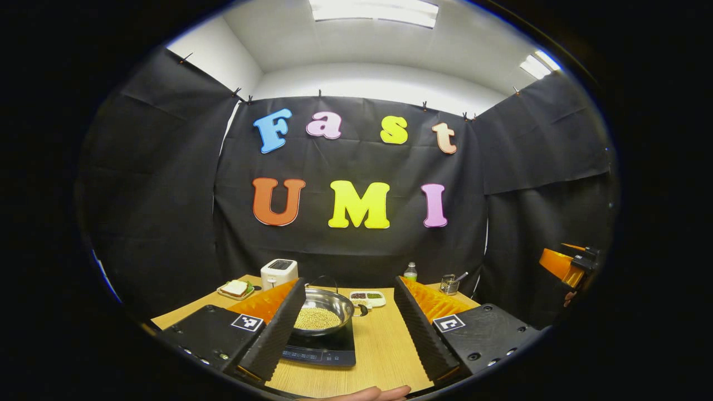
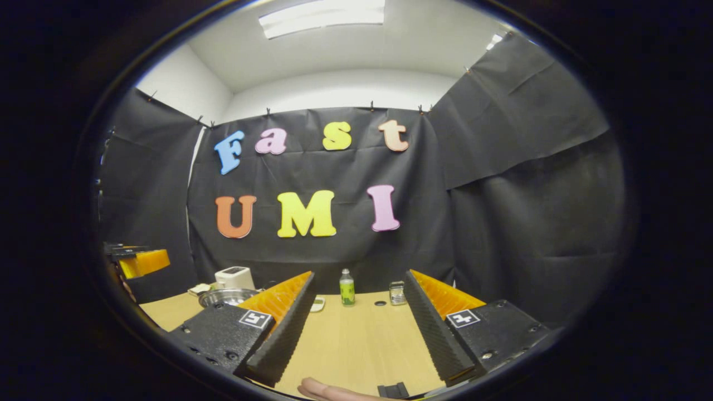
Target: First push the handle of the pot to place it horizontally, then grasp the pot with both hands and set it on the induction cooktop.
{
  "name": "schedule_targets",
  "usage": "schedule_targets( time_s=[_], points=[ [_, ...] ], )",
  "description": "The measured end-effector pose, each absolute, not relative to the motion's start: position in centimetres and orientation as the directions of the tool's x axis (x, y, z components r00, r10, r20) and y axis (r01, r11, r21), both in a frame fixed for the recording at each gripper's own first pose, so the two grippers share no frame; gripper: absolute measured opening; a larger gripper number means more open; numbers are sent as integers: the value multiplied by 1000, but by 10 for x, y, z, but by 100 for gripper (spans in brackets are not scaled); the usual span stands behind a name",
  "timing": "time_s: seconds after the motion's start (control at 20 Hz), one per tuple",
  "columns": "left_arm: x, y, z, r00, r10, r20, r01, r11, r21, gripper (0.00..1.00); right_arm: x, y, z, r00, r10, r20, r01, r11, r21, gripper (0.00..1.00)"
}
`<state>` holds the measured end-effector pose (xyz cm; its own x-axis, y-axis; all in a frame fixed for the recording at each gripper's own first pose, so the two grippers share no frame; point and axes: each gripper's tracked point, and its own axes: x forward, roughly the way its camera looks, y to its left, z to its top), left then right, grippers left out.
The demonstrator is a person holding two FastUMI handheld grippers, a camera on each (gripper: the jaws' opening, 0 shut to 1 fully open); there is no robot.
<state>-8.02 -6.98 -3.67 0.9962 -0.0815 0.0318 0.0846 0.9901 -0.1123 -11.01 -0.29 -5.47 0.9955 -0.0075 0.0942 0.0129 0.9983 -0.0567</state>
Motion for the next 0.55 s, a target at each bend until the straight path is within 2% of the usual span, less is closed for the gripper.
schedule_targets(
  time_s=[0.2,0.3,0.35,0.55],
  points=[
    [-82,-75,-32,995,-92,43,96,988,-118,94,-110,2,-54,993,23,119,-16,998,-64,96],
    [-83,-75,-31,995,-91,50,96,989,-116,95,-109,2,-56,992,31,120,-23,998,-63,99],
    [-83,-77,-30,994,-93,52,99,989,-113,94,-108,2,-57,992,33,119,-26,998,-61,96],
    [-81,-86,-33,993,-105,45,109,989,-97,94,-105,-4,-57,993,21,119,-13,998,-63,96]
  ],
)
